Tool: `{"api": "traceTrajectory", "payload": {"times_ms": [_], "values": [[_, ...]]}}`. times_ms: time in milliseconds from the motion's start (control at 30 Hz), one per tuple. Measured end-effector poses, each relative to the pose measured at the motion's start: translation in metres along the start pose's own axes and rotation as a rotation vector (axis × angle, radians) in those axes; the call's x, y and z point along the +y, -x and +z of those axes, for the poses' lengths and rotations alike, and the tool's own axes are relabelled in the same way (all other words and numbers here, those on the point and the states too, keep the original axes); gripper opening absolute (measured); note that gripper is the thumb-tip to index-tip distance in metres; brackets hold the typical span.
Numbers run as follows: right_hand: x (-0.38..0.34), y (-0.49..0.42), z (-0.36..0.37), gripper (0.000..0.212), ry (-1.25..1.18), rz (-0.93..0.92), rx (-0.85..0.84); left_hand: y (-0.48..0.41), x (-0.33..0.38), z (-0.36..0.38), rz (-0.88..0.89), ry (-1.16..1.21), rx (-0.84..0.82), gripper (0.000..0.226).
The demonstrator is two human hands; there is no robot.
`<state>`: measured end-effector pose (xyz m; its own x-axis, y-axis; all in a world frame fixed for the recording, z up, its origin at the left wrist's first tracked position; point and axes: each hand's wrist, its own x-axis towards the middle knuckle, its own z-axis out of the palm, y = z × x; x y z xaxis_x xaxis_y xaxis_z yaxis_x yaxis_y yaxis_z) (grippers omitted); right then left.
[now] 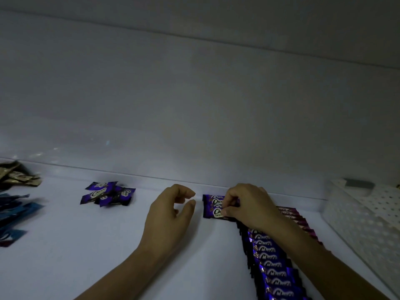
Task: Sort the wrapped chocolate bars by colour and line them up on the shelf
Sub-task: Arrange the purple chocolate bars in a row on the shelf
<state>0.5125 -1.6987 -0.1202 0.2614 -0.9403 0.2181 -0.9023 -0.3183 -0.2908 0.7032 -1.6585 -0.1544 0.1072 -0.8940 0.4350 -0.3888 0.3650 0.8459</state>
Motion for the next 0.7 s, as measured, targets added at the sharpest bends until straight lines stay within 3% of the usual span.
{"api": "traceTrajectory", "payload": {"times_ms": [100, 233, 367, 433, 500, 567, 700], "values": [[0.0, 0.0, 0.0, 0.01, -0.022, 0.007, 0.006, -0.003, -0.002, -0.006, -0.01, -0.029, 0.006, 0.013], [-0.005, 0.0, -0.002, 0.024, -0.123, 0.021, 0.021, -0.006, -0.007, -0.013, 0.072, -0.29, 0.013, 0.008], [-0.025, 0.004, -0.006, 0.058, -0.208, -0.06, -0.04, -0.014, -0.01, -0.032, 0.268, -0.784, 0.046, 0.042], [-0.035, 0.009, -0.005, 0.064, -0.231, -0.121, -0.066, -0.026, -0.019, -0.05, 0.168, -1.041, -0.012, 0.072], [-0.047, 0.011, -0.004, 0.061, -0.228, -0.175, -0.104, -0.036, -0.033, -0.079, -0.07, -1.144, -0.082, 0.09], [-0.058, 0.012, -0.005, 0.055, -0.226, -0.203, -0.132, -0.039, -0.046, -0.102, -0.232, -1.088, -0.102, 0.093], [-0.081, 0.005, -0.003, 0.051, -0.217, -0.214, -0.142, -0.04, -0.058, -0.106, -0.312, -0.99, -0.134, 0.091]]}}
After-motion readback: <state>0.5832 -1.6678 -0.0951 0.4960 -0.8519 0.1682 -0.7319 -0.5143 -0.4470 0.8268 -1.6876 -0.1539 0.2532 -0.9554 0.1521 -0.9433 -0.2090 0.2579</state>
